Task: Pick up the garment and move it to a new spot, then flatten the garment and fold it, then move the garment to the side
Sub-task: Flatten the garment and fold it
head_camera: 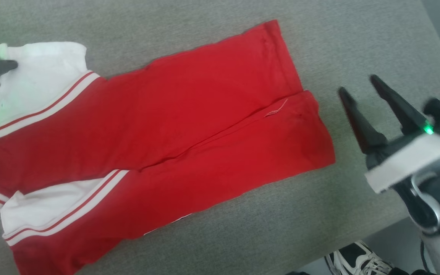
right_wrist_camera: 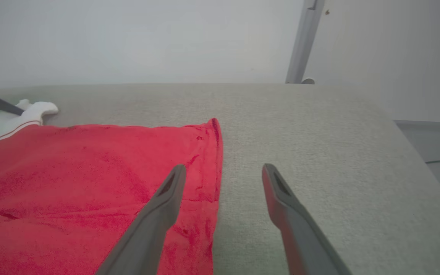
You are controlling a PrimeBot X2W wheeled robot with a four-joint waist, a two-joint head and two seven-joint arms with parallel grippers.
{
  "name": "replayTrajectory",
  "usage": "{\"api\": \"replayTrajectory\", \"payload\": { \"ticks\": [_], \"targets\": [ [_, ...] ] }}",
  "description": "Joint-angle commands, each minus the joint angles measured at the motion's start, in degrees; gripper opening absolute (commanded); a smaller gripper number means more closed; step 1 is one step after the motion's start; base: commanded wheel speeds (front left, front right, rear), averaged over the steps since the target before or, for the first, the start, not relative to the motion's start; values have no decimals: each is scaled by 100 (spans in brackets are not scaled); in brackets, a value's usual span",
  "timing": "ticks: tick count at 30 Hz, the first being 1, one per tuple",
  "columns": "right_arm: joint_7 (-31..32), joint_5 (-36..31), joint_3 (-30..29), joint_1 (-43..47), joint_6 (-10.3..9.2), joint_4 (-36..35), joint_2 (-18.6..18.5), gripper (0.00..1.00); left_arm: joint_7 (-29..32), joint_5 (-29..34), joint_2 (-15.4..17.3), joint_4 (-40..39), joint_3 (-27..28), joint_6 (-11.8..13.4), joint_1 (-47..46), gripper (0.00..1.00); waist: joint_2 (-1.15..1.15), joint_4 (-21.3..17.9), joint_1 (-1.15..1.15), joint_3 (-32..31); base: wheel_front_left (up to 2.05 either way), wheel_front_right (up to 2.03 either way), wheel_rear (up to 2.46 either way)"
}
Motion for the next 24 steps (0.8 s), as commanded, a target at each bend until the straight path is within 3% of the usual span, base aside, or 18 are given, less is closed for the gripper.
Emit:
{"api": "replayTrajectory", "payload": {
  "ticks": [1, 9, 14, 24],
  "targets": [
    [174, 55, 164, -250, -3, 59, -73, 100, 41, 97, -156, 34, -130, -34, 166, 0, 0, 57, 0, 56, 0, 0, 0],
    [1376, 617, 1261, -1948, -6, 1069, -612, 100, 43, 178, -430, -5, -241, -249, 45, 0, 0, 374, 0, 140, 0, 0, 0],
    [1965, 1008, 1594, -2783, -6, 1831, -761, 100, 11, 195, -562, -43, -254, -334, -43, 0, 0, 581, 0, 202, 0, 0, 0],
    [2959, 1277, 2427, -4200, -6, 3693, -525, 100, -110, 271, -815, -90, -288, -440, -242, 0, 0, 918, 0, 435, 0, 0, 0]
  ]
}}
